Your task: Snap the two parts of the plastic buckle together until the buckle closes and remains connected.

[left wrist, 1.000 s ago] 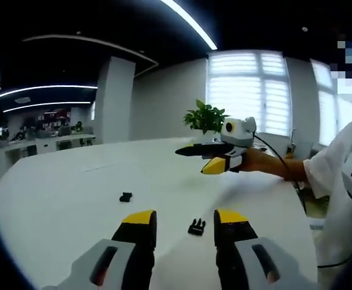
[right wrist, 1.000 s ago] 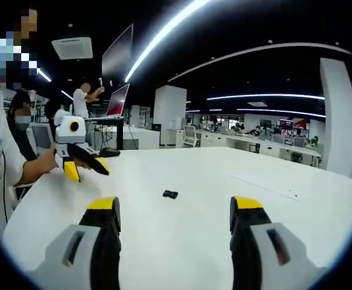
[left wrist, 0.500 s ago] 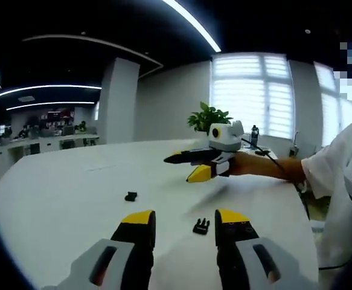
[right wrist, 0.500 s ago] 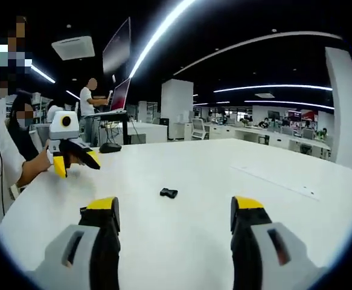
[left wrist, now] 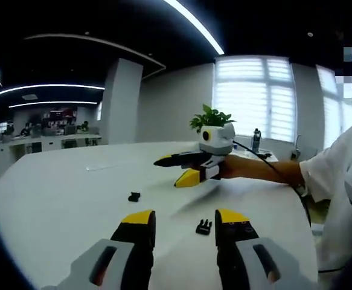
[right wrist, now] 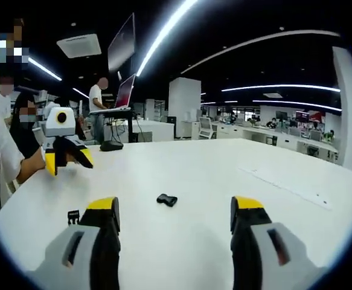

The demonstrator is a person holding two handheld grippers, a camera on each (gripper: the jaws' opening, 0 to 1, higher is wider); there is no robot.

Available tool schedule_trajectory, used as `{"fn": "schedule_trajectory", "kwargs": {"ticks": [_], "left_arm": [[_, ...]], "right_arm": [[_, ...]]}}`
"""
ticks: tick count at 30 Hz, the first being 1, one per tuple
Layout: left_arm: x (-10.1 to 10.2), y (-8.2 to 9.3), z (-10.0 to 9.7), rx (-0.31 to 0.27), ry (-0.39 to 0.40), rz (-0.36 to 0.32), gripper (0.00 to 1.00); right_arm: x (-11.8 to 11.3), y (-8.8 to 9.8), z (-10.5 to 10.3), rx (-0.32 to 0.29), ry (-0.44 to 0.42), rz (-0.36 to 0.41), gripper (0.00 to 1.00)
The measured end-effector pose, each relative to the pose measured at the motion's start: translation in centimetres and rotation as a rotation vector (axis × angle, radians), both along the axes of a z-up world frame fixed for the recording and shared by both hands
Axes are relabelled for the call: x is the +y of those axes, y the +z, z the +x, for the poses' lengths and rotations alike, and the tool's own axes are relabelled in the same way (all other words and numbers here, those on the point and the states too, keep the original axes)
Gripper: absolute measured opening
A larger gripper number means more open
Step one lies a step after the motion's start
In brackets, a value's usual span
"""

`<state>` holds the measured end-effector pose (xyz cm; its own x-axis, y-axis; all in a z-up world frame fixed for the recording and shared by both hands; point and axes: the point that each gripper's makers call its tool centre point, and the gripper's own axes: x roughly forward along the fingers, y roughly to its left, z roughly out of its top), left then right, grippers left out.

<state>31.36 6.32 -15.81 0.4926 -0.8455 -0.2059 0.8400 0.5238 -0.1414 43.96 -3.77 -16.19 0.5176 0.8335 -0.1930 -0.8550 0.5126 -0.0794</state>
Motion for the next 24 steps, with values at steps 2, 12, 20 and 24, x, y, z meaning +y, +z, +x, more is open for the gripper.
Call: {"fn": "schedule_trajectory", "kwargs": {"ticks": [2,12,20,24], "left_arm": [[0.1,-0.1,0.0,-0.006,0.005,0.010,0.39],[0.2,-0.3,0.2,0.003,0.019,0.006,0.39],[0.2,-0.6,0.2,0.011,0.018,0.012,0.38],[0.2,-0.6,0.2,0.017,0.017,0.004,0.38]], "right_arm": [[0.3,-0.1,0.1,0.001,0.018,-0.002,0.73],[1.1,-0.7,1.0,0.002,0.060,-0.022,0.73],[2.0,-1.3,1.1,0.026,0.129,-0.016,0.66],[2.8,-2.0,1.2,0.024,0.164,-0.062,0.64]]}}
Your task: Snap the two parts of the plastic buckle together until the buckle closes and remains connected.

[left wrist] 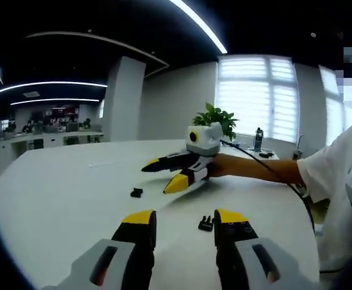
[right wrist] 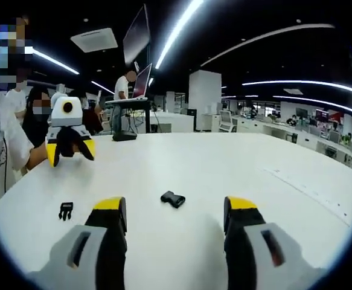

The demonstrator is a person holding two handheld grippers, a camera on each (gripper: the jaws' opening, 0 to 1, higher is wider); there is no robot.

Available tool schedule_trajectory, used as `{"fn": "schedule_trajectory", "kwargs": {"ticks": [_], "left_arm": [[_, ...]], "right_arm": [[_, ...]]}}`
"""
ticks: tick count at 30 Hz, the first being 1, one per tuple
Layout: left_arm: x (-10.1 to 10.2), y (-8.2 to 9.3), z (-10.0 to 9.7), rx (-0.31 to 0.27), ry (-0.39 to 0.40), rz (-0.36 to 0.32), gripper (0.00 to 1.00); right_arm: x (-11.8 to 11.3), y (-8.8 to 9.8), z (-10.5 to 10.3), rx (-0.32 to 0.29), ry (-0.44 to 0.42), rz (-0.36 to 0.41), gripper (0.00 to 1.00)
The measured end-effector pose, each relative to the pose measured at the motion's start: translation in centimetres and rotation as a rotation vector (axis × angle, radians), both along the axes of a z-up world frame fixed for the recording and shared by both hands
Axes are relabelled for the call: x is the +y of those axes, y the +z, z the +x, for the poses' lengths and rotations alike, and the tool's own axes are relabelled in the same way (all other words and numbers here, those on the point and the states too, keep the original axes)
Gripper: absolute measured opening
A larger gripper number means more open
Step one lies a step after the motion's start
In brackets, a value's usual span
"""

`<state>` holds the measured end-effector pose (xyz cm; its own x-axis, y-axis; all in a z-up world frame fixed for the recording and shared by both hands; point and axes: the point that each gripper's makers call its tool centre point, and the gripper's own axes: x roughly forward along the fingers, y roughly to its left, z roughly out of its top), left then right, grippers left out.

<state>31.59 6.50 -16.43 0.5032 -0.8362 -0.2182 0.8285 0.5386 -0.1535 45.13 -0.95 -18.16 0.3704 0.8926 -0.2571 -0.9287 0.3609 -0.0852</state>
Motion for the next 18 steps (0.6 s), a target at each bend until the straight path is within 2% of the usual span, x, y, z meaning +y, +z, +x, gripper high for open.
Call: {"fn": "schedule_trajectory", "kwargs": {"ticks": [4,9,18], "left_arm": [[0.1,0.0,0.0,-0.004,0.002,0.004,0.38],[0.2,0.0,0.0,-0.004,0.005,0.001,0.38],[0.1,-0.4,0.0,-0.011,0.005,0.029,0.38]], "right_arm": [[0.9,0.1,0.0,0.002,0.030,-0.001,0.57],[1.4,0.2,0.4,0.002,0.052,-0.018,0.56],[1.4,-1.0,0.7,0.023,0.071,-0.069,0.56]]}}
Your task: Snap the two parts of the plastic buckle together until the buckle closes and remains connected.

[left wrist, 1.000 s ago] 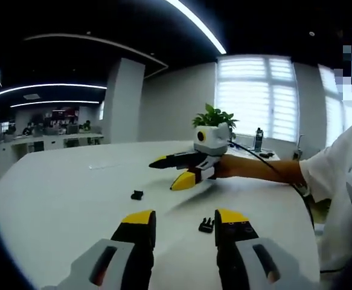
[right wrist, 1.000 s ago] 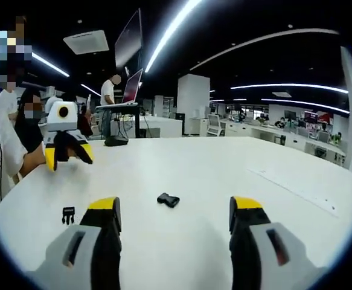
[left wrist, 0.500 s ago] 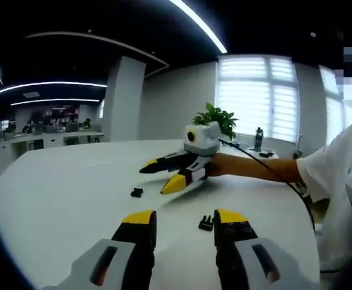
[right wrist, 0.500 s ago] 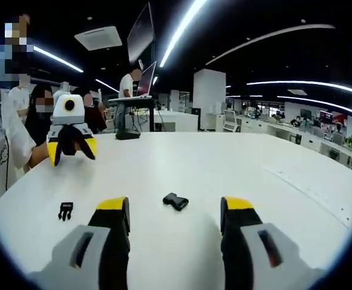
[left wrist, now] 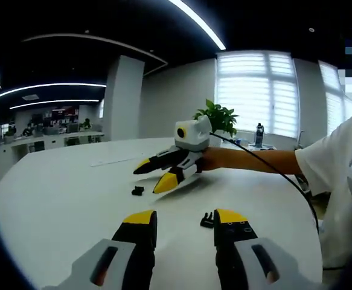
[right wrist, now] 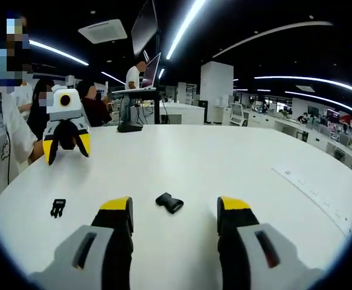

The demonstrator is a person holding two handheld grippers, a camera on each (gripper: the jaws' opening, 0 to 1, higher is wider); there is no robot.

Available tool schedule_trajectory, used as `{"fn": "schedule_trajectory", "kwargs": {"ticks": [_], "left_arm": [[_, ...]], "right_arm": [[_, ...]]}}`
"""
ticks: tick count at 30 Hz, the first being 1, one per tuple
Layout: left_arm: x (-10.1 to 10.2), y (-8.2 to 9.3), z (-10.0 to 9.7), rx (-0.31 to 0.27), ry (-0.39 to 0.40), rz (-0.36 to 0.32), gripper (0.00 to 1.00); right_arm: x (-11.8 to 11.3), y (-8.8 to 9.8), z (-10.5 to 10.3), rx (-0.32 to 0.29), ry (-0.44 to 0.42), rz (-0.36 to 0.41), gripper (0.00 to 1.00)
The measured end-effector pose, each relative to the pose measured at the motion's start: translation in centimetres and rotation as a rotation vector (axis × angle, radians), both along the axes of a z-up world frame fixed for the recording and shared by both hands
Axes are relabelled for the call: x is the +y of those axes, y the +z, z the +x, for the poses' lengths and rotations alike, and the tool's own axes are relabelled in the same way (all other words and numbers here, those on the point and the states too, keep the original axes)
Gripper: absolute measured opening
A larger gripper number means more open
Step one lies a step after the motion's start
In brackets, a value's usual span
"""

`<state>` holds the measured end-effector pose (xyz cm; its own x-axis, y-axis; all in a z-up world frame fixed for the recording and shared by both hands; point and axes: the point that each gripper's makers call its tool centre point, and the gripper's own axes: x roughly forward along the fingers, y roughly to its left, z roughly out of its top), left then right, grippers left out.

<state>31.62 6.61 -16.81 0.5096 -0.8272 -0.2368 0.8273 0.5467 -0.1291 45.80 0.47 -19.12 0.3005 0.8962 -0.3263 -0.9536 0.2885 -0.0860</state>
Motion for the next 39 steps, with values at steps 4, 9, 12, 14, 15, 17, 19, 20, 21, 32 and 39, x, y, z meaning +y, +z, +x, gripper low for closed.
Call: {"fn": "schedule_trajectory", "kwargs": {"ticks": [4,9,12,14,15,17,19,20,21,32,39], "left_arm": [[0.1,0.2,0.1,0.005,0.003,-0.013,0.38],[-0.3,0.1,-0.4,0.019,-0.031,-0.020,0.38],[-0.5,0.2,-0.6,0.020,-0.041,-0.025,0.38],[-0.5,0.2,-0.6,0.027,-0.046,-0.031,0.39],[-0.5,0.3,-0.6,0.028,-0.046,-0.034,0.39],[-0.5,0.3,-0.7,0.028,-0.047,-0.036,0.39],[-0.5,0.2,-0.7,0.030,-0.047,-0.034,0.39],[-0.5,0.2,-0.7,0.030,-0.047,-0.030,0.39],[-0.5,0.0,-0.7,0.028,-0.045,-0.021,0.40],[-0.5,-0.1,-0.5,0.026,-0.034,-0.013,0.48],[-0.5,-0.3,-0.5,0.026,-0.032,-0.005,0.51]], "right_arm": [[0.1,0.0,0.2,-0.004,0.006,-0.013,0.55],[0.7,0.2,0.6,-0.010,0.013,-0.019,0.53],[1.0,0.1,0.7,-0.002,0.014,-0.014,0.52],[1.1,0.1,0.8,0.010,0.014,0.002,0.51],[1.2,0.1,0.9,0.011,0.014,0.003,0.50],[1.2,0.0,0.9,0.009,0.016,-0.002,0.48],[1.2,0.0,1.2,0.017,0.019,-0.004,0.47],[1.3,0.0,1.1,0.026,0.024,-0.005,0.46],[1.4,-0.1,0.9,0.034,0.033,-0.007,0.46],[1.9,-0.2,0.0,0.029,0.087,-0.039,0.43],[2.3,-1.0,-0.5,0.051,0.113,-0.073,0.40]]}}
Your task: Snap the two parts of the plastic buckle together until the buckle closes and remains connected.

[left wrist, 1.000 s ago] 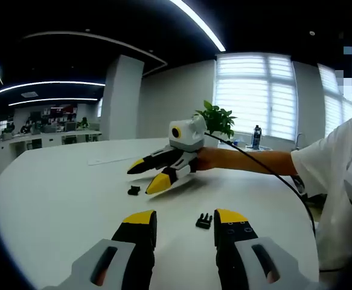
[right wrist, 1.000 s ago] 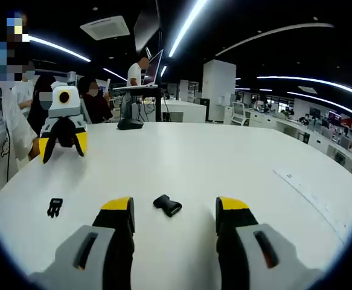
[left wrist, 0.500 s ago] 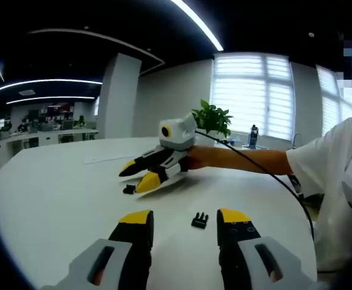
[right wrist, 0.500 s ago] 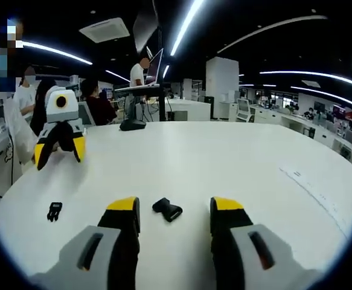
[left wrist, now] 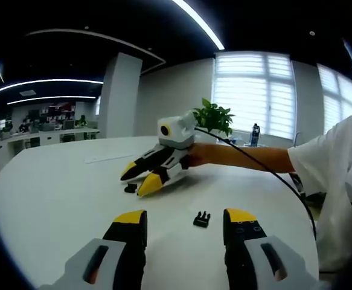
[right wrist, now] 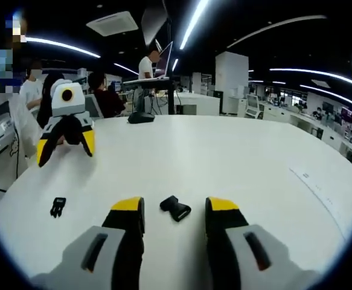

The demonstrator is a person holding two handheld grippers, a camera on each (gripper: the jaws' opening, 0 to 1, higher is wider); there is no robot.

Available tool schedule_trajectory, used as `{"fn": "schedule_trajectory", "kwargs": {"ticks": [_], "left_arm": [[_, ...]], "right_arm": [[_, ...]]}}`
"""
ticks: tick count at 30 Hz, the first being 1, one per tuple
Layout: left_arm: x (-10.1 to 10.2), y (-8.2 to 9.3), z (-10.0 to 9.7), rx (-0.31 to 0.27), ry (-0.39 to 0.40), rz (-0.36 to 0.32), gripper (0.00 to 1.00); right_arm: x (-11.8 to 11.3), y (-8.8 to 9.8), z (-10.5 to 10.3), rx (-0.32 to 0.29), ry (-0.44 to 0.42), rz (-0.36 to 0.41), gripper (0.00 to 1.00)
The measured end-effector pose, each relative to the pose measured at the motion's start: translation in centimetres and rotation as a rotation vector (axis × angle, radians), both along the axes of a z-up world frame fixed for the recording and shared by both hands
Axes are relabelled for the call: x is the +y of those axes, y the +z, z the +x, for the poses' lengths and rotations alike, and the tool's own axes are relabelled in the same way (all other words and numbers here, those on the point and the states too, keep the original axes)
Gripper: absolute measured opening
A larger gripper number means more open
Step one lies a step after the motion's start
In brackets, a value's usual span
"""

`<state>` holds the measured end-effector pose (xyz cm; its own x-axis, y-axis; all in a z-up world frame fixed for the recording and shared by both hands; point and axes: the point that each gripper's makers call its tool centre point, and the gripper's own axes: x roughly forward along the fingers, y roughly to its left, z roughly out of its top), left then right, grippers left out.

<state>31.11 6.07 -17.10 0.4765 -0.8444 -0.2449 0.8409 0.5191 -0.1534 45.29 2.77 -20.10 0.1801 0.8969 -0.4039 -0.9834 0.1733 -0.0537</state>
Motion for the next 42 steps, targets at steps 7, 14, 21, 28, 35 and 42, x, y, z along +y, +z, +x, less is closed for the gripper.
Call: {"fn": "schedule_trajectory", "kwargs": {"ticks": [7,14,21,28,35,42], "left_arm": [[0.0,0.0,0.0,-0.006,0.002,0.005,0.51],[0.0,-0.2,0.0,-0.017,0.007,0.027,0.52],[0.0,-0.1,0.0,-0.014,0.006,0.012,0.52],[-0.1,-0.1,-0.2,-0.015,0.001,0.012,0.52],[-0.1,0.1,-0.2,-0.016,0.003,0.004,0.52],[-0.2,-0.1,-0.3,-0.010,0.000,0.005,0.52]], "right_arm": [[0.2,-0.4,-0.3,0.018,0.014,-0.017,0.39],[0.1,-0.4,-0.1,0.021,0.009,-0.023,0.33],[-0.2,-0.4,-0.1,0.028,-0.011,-0.019,0.26],[-0.5,-0.5,0.0,0.022,-0.031,-0.014,0.20],[-0.7,-0.5,-0.3,0.017,-0.040,-0.016,0.15],[-1.0,-0.5,-0.3,0.017,-0.048,-0.009,0.13]]}}
